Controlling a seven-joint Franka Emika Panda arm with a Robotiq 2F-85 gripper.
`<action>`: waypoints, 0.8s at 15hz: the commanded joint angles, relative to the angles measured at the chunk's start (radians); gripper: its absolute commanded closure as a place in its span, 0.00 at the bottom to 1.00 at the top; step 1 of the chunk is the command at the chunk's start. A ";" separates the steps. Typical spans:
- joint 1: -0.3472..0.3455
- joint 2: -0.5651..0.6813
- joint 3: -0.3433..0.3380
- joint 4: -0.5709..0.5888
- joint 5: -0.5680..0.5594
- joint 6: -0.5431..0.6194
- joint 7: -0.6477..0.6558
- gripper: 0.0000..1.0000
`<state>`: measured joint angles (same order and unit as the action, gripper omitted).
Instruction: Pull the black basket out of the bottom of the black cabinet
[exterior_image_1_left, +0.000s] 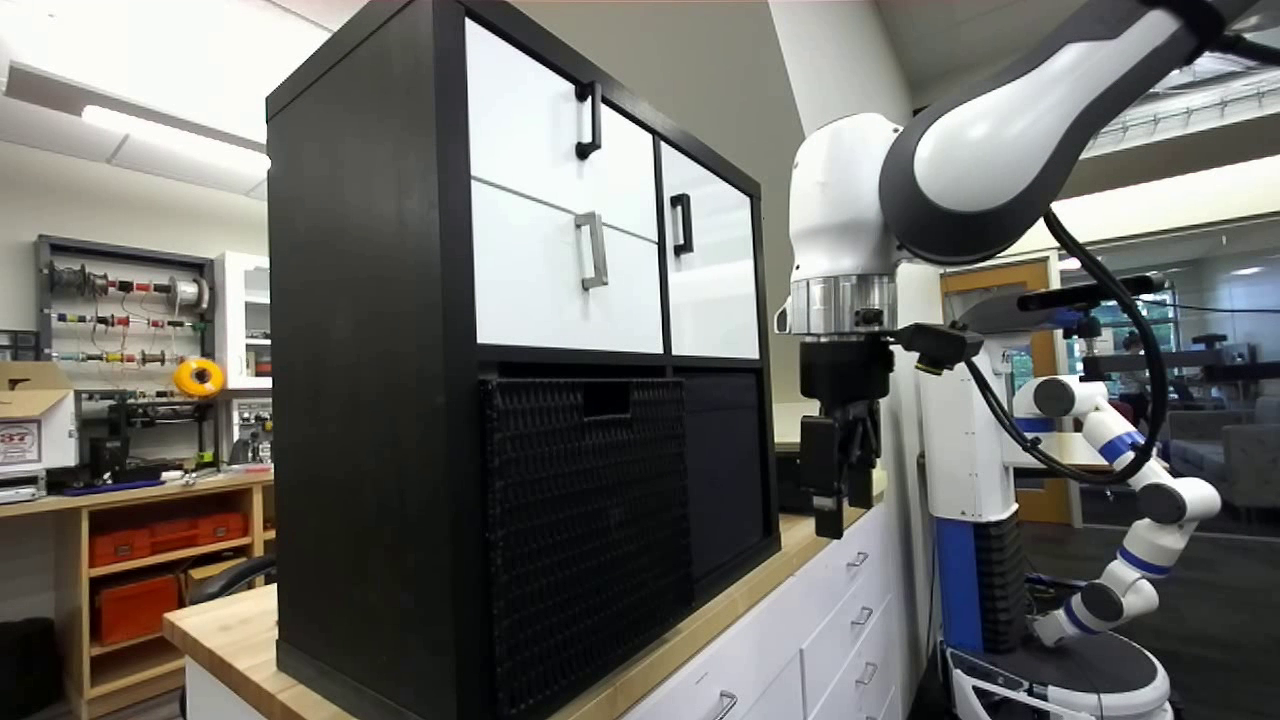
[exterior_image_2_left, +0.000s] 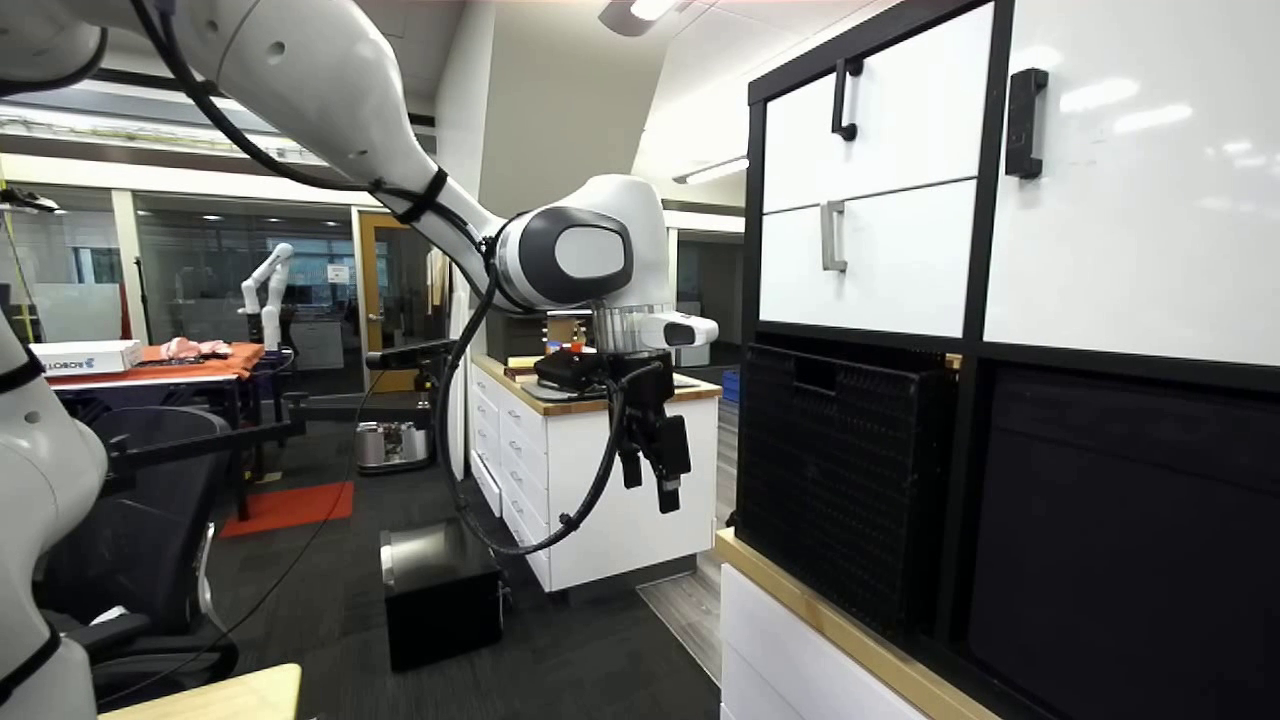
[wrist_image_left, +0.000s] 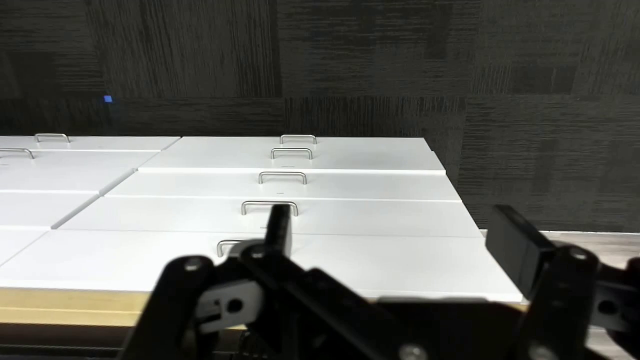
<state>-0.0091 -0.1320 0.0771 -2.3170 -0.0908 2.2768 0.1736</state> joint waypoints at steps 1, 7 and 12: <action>0.010 0.000 -0.010 0.002 -0.001 -0.003 0.000 0.00; 0.008 0.008 -0.015 0.010 0.002 0.004 -0.011 0.00; -0.003 0.045 -0.043 0.058 -0.015 0.054 -0.107 0.00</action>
<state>-0.0093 -0.1196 0.0600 -2.3039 -0.0909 2.2999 0.1286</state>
